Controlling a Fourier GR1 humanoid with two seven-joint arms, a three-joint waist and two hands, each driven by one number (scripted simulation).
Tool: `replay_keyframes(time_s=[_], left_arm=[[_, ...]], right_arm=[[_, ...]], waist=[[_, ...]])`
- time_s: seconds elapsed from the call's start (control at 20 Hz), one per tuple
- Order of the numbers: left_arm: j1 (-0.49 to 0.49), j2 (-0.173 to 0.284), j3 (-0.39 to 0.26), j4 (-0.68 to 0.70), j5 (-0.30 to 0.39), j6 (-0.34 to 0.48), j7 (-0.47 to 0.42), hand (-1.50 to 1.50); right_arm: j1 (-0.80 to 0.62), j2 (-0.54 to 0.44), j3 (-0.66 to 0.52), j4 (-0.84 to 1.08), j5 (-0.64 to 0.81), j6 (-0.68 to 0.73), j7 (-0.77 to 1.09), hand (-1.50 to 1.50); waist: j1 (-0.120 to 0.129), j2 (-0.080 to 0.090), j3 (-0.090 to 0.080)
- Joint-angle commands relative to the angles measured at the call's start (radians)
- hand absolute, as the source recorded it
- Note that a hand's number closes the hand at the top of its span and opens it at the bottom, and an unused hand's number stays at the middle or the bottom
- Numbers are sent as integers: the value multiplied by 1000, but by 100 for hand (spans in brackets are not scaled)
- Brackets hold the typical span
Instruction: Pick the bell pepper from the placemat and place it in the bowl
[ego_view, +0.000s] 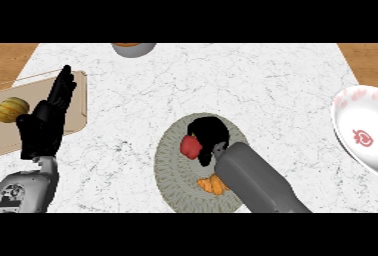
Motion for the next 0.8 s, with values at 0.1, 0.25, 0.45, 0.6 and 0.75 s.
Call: replay_keyframes(time_s=[0.1, 0.25, 0.45, 0.6, 0.75], left_arm=[[38, -35, -15, -11, -44, 8, -27, 0], [-32, -63, 3, 98, -35, 14, -81, 0], [-10, -25, 45, 27, -5, -35, -36, 0], [25, -40, 9, -20, -56, 9, 5, 0], [58, -24, 49, -3, -41, 15, -12, 0]], right_arm=[[-26, 5, 68, 76, -18, -72, -60, 150], [38, 4, 121, -43, -27, -99, 18, 150], [60, -9, 33, -45, 53, -78, -97, 150], [241, -52, 171, -296, 36, -95, -87, 150], [447, -100, 324, -431, 66, -161, -169, 150]], waist=[[5, 2, 0], [-3, 1, 0], [-9, -1, 0], [-35, -11, 0], [-67, -22, 0]])
